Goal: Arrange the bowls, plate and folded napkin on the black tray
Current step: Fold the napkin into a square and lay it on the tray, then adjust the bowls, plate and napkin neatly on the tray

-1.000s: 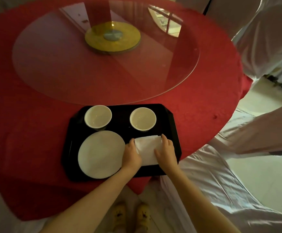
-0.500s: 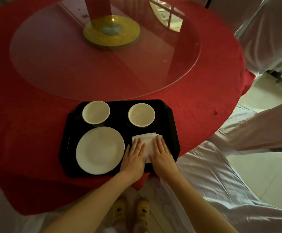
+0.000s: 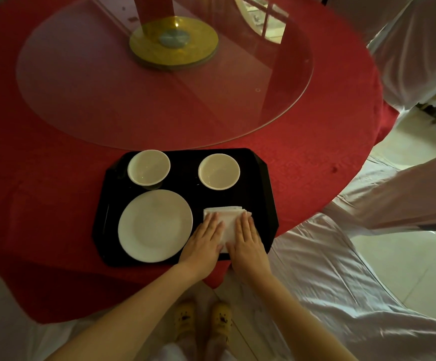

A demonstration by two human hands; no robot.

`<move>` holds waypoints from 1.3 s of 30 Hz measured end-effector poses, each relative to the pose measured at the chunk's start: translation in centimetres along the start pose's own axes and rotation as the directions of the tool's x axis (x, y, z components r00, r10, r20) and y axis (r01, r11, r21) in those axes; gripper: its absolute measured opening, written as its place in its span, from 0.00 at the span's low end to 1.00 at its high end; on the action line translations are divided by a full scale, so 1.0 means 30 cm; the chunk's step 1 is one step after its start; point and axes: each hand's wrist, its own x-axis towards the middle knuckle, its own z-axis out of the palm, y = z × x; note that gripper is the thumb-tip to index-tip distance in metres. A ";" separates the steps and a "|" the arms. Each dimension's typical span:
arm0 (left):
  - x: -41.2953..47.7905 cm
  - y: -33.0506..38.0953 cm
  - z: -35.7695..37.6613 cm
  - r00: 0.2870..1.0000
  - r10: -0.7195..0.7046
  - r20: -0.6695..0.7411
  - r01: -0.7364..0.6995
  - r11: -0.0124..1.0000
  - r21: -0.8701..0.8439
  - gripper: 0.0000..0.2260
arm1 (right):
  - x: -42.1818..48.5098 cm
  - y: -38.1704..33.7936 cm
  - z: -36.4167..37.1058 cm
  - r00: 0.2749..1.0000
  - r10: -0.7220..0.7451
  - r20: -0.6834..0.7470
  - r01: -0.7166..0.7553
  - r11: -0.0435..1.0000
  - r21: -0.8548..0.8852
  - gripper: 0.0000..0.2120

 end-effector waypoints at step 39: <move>0.348 -0.131 -0.369 0.982 -0.109 -0.154 -0.004 0.803 -0.596 0.29 | 0.393 0.062 -0.278 0.986 0.080 -0.148 0.006 0.863 0.505 0.41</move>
